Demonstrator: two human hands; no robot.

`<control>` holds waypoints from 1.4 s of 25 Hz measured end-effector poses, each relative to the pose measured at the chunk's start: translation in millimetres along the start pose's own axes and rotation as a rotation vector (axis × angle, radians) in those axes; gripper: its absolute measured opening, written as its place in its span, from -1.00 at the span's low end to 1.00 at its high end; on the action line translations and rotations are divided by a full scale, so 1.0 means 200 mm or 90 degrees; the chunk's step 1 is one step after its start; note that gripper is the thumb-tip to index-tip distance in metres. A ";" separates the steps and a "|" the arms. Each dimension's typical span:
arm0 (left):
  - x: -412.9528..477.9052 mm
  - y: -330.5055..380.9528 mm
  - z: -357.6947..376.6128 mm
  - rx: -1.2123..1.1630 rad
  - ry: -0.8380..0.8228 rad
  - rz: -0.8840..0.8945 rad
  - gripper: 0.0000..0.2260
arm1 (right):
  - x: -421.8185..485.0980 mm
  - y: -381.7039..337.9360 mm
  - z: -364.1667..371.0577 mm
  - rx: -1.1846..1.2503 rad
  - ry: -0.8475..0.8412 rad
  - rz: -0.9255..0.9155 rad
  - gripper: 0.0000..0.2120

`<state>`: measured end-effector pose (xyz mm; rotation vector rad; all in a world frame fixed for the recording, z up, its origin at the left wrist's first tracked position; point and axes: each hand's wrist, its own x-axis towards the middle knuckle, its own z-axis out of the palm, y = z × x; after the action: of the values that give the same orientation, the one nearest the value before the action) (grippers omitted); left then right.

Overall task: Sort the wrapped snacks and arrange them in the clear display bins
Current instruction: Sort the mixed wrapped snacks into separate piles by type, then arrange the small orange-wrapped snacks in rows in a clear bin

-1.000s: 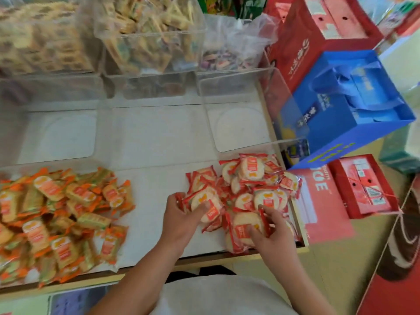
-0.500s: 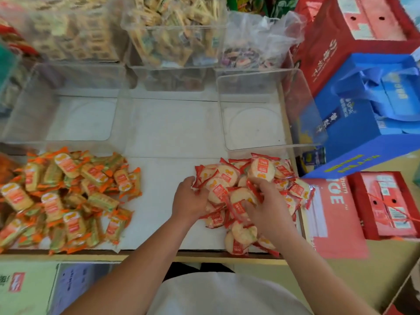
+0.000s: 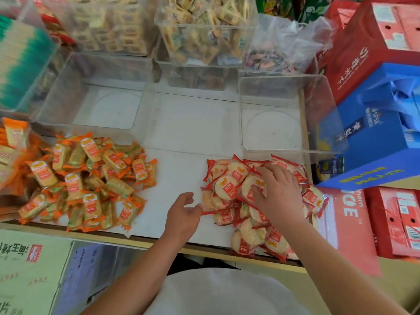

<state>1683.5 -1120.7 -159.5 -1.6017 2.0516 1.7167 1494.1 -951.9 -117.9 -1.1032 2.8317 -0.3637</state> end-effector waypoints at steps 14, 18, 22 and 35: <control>0.03 -0.35 -0.34 0.058 -0.071 -0.077 -0.65 | -0.35 -0.40 0.25 0.124 -0.253 0.235 -0.80; 0.07 -0.31 -0.26 0.061 -0.130 -0.060 -0.68 | -0.47 -0.37 0.30 0.218 -0.255 0.287 -0.66; 0.03 -0.31 -0.23 0.061 -0.118 -0.056 -0.70 | -0.44 -0.38 0.25 0.260 -0.222 0.292 -0.57; 0.08 -0.55 -0.75 0.053 0.000 -0.075 -0.79 | -0.21 -0.87 0.38 0.269 -0.306 0.216 -0.71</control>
<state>1834.2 -1228.1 -188.2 -1.6623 1.9569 1.5723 1651.8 -1061.6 -149.6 -0.5255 2.3063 -0.5464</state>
